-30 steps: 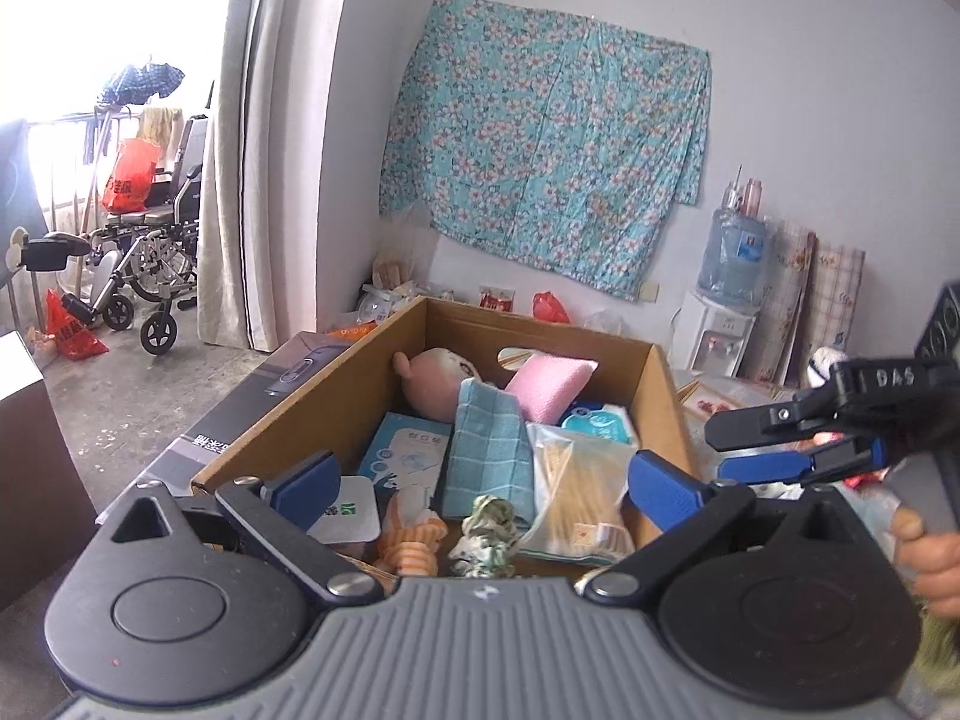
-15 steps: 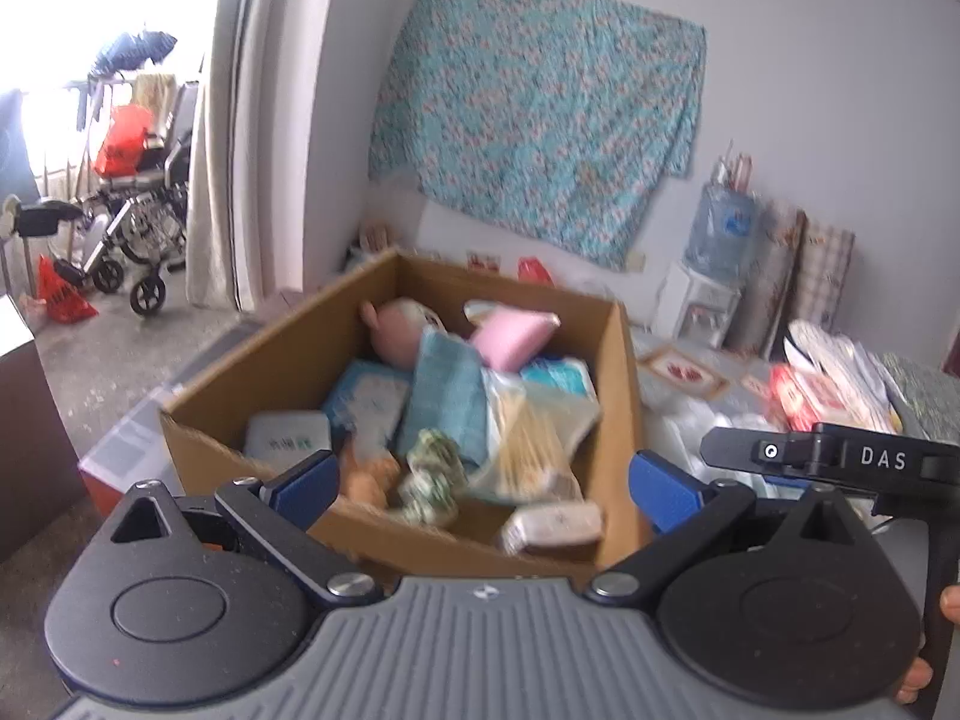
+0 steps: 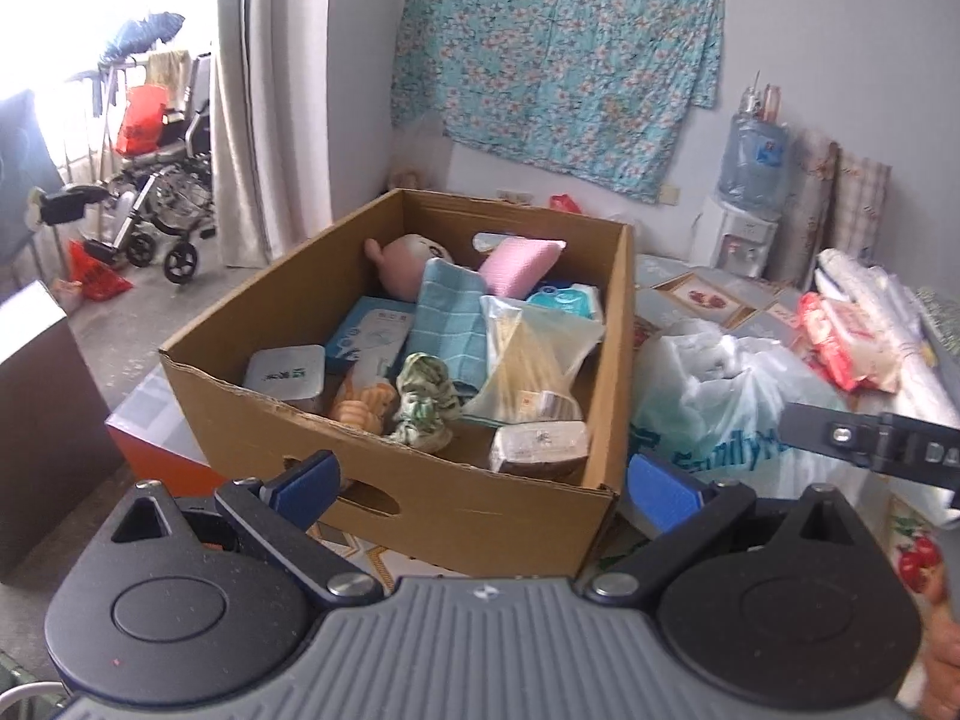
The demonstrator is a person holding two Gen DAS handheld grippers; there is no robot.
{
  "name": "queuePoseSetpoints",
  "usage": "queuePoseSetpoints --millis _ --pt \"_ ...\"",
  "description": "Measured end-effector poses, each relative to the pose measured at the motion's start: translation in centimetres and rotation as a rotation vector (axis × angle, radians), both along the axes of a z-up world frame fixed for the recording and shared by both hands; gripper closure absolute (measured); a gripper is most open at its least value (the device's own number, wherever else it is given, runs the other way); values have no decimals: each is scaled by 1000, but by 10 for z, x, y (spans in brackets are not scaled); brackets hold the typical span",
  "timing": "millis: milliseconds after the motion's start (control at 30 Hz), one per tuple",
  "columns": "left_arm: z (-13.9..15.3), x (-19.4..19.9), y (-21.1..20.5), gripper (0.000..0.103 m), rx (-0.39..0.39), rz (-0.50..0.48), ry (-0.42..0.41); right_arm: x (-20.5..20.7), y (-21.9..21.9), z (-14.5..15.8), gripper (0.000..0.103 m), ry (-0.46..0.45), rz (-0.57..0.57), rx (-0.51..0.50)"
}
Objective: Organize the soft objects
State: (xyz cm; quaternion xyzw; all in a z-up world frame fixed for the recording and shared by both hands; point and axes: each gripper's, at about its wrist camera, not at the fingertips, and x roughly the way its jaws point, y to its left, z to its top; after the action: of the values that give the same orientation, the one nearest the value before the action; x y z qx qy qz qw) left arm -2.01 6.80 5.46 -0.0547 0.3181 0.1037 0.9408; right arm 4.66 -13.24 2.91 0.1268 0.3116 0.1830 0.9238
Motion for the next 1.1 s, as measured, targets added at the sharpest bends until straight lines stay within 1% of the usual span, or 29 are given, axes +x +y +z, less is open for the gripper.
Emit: queuePoseSetpoints --millis 33,100,167,233,300,400,533,733,933,1100 --pt "0 2 -1 0 11 -9 8 -3 -3 1 1 -5 -11 -6" --pt "-1 4 -3 0 37 -61 17 -8 -6 2 1 -17 -24 -10" --pt "-1 6 -5 0 60 -96 -3 -11 -8 5 1 -20 -22 0" --pt "-2 4 -6 0 72 -89 -33 -14 -9 7 1 -24 -17 13" --pt "0 3 -6 0 74 -88 -54 -18 -6 10 1 -34 -31 -3" --pt "1 3 -6 0 89 -84 -60 -22 -1 12 1 -53 -58 -57" --pt "-1 4 -7 0 126 -55 -48 -25 6 11 1 -55 -38 -97" --pt "-7 6 2 0 76 -26 26 -25 20 8 1 -36 5 -114" --pt "-9 1 6 0 64 12 37 -20 39 6 1 -13 65 -131" --pt "-10 -1 9 0 71 36 42 -22 51 4 1 5 96 -135"
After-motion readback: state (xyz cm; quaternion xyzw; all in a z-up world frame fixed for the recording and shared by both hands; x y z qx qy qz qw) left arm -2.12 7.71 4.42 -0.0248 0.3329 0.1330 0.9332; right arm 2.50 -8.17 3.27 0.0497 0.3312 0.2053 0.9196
